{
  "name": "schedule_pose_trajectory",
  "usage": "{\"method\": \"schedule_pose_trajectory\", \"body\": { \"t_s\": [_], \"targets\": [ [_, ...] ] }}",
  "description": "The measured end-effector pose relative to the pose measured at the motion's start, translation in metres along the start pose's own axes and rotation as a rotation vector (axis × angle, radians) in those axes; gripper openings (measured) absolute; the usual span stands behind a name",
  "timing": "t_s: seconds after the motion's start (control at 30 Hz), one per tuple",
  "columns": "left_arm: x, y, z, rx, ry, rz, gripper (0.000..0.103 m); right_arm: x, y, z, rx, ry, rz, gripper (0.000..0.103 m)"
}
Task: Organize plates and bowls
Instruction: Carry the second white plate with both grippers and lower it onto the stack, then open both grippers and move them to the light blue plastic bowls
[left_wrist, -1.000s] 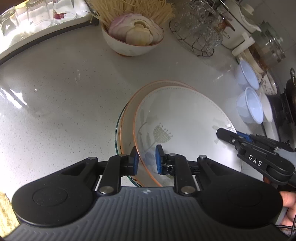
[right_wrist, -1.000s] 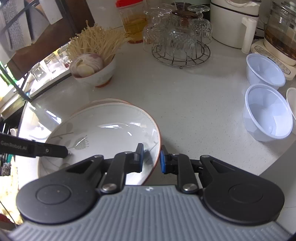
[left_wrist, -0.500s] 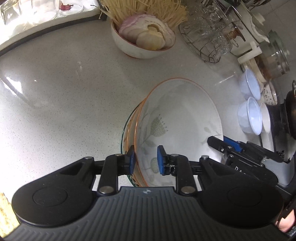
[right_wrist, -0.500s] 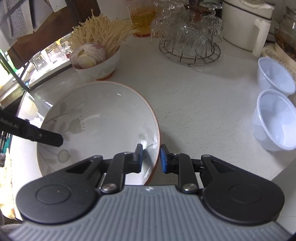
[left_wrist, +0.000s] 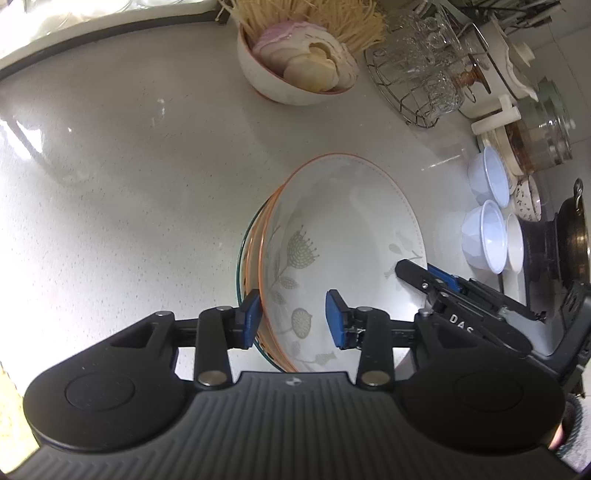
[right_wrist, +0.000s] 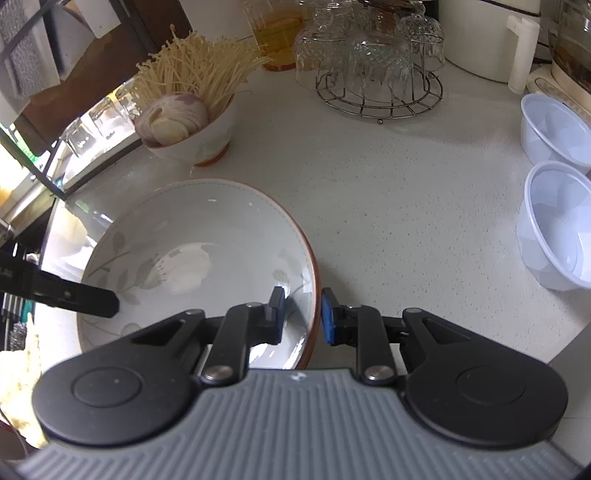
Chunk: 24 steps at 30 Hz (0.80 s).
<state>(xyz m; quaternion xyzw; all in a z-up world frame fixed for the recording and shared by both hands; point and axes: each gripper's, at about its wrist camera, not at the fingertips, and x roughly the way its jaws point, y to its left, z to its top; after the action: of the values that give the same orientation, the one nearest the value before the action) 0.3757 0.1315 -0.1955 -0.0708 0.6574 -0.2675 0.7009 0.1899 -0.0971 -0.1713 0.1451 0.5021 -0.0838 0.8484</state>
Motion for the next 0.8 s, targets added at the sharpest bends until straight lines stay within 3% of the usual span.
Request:
{"method": "schedule_pose_trajectory", "body": {
  "t_s": [0.07,0.27,0.4,0.8],
  "targets": [
    [-0.003,0.003,0.001,-0.001,0.016,-0.017,0.054,0.000,0.000,0.000,-0.004,0.002,0.004,0.027],
    [-0.022,0.012,0.001,0.024,-0.002,-0.066,0.056,0.003,-0.001,0.004,-0.002,0.015,0.013,0.028],
    [-0.038,0.002,0.001,0.078,-0.111,-0.006,0.056,-0.004,-0.003,0.006,0.017,-0.011,0.021,0.028],
    [-0.085,-0.062,-0.005,0.255,-0.379,-0.012,0.056,-0.088,0.003,0.039,0.014,-0.230,0.021,0.027]
  ]
}}
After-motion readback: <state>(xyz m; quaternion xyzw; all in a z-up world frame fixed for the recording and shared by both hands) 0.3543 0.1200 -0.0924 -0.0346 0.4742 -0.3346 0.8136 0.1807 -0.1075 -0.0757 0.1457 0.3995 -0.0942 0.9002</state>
